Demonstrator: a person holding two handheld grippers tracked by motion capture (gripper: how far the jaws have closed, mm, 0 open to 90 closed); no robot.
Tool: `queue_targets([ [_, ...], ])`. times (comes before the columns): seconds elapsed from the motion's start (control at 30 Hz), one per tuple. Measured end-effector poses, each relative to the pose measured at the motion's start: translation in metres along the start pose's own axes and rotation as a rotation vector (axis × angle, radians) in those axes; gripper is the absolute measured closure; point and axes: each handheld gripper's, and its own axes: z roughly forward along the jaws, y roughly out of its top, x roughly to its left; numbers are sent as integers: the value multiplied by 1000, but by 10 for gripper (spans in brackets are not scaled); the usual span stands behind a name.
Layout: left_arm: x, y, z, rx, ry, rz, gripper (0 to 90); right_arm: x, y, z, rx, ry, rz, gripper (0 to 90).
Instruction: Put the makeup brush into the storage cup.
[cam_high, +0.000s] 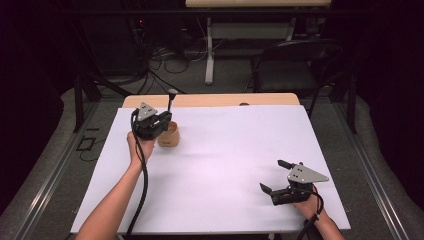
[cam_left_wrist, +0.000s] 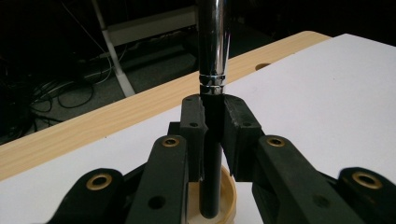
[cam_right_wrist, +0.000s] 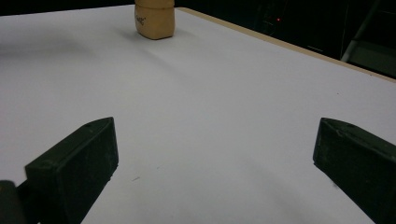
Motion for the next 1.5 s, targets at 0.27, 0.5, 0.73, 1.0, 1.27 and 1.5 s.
queue_targets([
  [0.27, 1, -2, 5, -9, 16, -18, 794, 0, 0, 0, 1, 2, 1, 0],
  [0.5, 3, -5, 8, -23, 28, -32, 793, 0, 0, 0, 2, 2, 1, 0],
  [0.73, 3, -7, 13, -14, 36, -30, 793, 0, 0, 0, 4, 2, 1, 0],
  [1.0, 2, -10, 19, 9, 38, -28, 792, 0, 0, 0, 4, 5, 0, 0],
  [1.27, 2, -11, 23, 29, 41, -11, 792, 0, 0, 0, 6, 6, -1, 0],
  [1.5, 2, -13, 25, 33, 45, -18, 792, 0, 0, 0, 6, 6, -2, 0],
])
